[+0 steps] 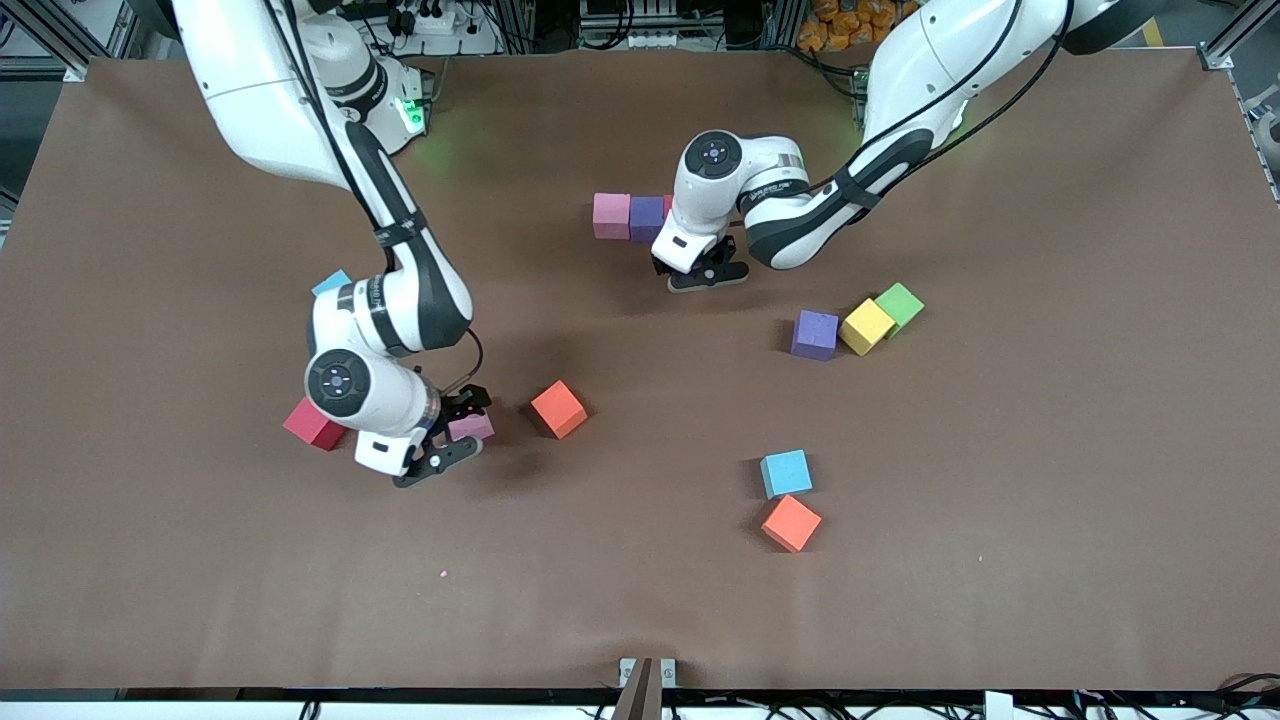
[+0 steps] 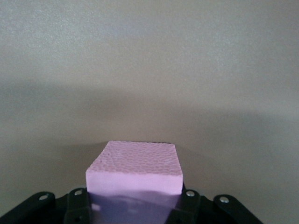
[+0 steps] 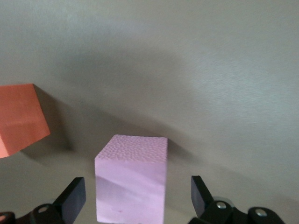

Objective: Form number 2 with 11 blocks

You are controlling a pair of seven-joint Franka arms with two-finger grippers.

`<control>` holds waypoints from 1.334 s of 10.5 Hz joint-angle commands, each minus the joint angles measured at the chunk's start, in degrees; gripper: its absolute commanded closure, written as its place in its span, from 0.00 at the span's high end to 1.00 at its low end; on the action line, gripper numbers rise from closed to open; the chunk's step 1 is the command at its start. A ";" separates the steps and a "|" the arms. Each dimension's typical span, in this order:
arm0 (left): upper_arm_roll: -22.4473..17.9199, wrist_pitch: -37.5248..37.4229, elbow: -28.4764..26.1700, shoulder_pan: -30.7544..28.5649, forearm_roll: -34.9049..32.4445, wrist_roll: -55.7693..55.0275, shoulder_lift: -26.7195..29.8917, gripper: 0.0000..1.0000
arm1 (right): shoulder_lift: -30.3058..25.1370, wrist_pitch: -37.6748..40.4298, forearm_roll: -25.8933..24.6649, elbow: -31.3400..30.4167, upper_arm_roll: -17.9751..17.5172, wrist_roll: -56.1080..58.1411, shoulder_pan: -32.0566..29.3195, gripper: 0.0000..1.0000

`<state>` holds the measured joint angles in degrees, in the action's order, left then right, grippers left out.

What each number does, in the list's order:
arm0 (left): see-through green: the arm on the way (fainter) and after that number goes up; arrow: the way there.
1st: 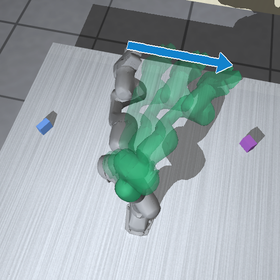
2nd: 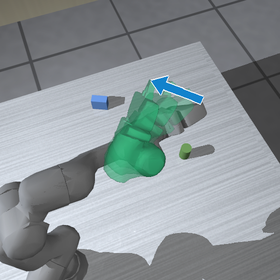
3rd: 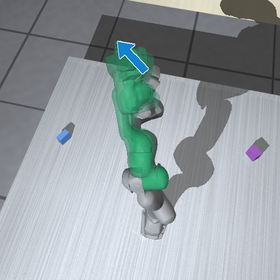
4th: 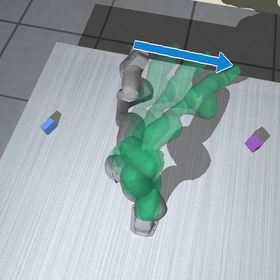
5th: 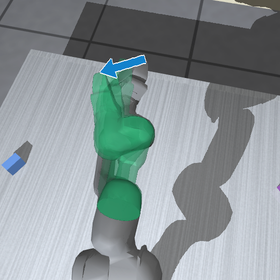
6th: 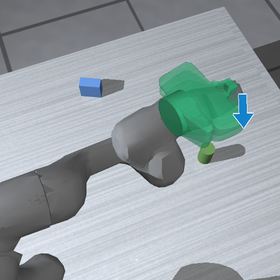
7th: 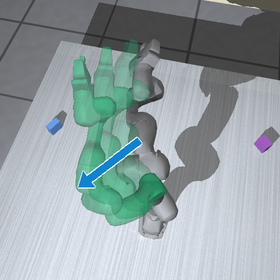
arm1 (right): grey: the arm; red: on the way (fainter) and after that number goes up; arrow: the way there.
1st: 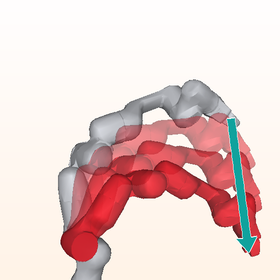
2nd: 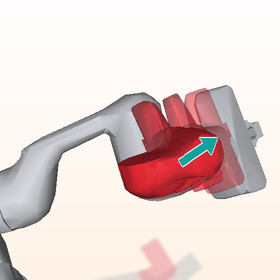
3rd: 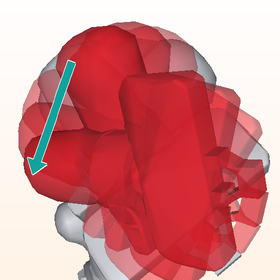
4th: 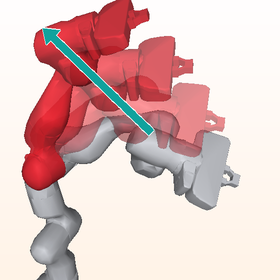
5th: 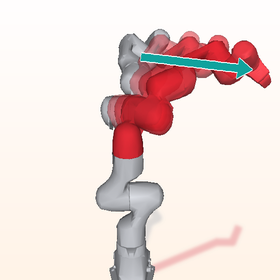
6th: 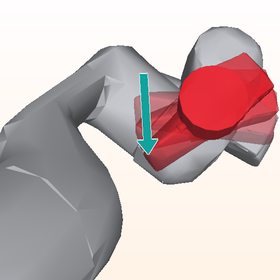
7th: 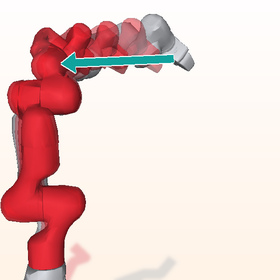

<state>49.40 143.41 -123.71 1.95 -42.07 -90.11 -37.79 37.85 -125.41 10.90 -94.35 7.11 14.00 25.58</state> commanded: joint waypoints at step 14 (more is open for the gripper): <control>0.44 0.65 -1.88 2.53 -1.70 6.25 0.70 0.08 | -2.42 4.20 -0.71 0.31 -0.07 -4.67 1.58 0.24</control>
<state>50.12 143.41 -124.73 4.49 -42.46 -84.76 -37.73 37.51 -122.92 10.55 -93.49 7.31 12.34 27.02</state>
